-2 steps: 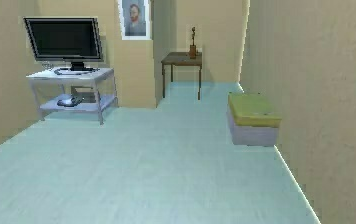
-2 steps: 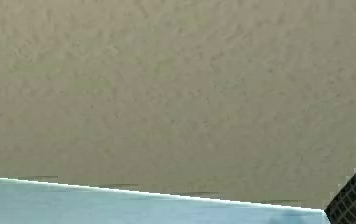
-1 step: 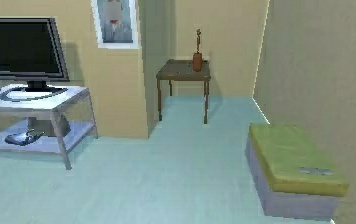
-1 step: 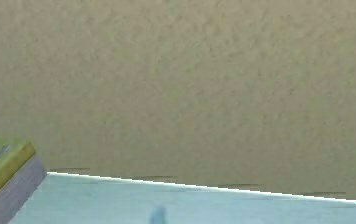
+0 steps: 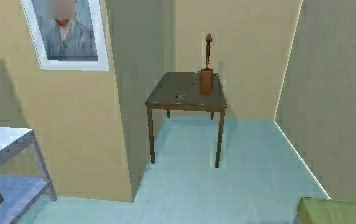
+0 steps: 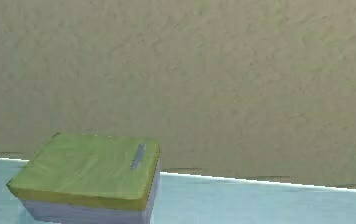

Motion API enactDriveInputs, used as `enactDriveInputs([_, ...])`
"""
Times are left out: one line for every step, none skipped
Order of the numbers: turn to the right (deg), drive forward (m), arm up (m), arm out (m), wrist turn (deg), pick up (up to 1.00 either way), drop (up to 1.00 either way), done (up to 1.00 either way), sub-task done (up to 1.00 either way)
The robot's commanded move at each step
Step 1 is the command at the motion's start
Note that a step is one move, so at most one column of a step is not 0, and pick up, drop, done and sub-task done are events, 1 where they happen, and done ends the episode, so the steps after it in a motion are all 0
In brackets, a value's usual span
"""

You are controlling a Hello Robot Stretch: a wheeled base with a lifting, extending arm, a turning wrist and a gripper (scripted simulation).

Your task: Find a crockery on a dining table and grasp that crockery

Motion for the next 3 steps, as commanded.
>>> enactDriveInputs([0.0,0.95,0.0,0.0,0.0,0.0,0.0,0.0,0.0])
enactDriveInputs([45.0,0.0,0.0,0.0,0.0,0.0,0.0,0.0,0.0])
enactDriveInputs([15.0,0.0,0.0,0.0,0.0,0.0,0.0,0.0,0.0])
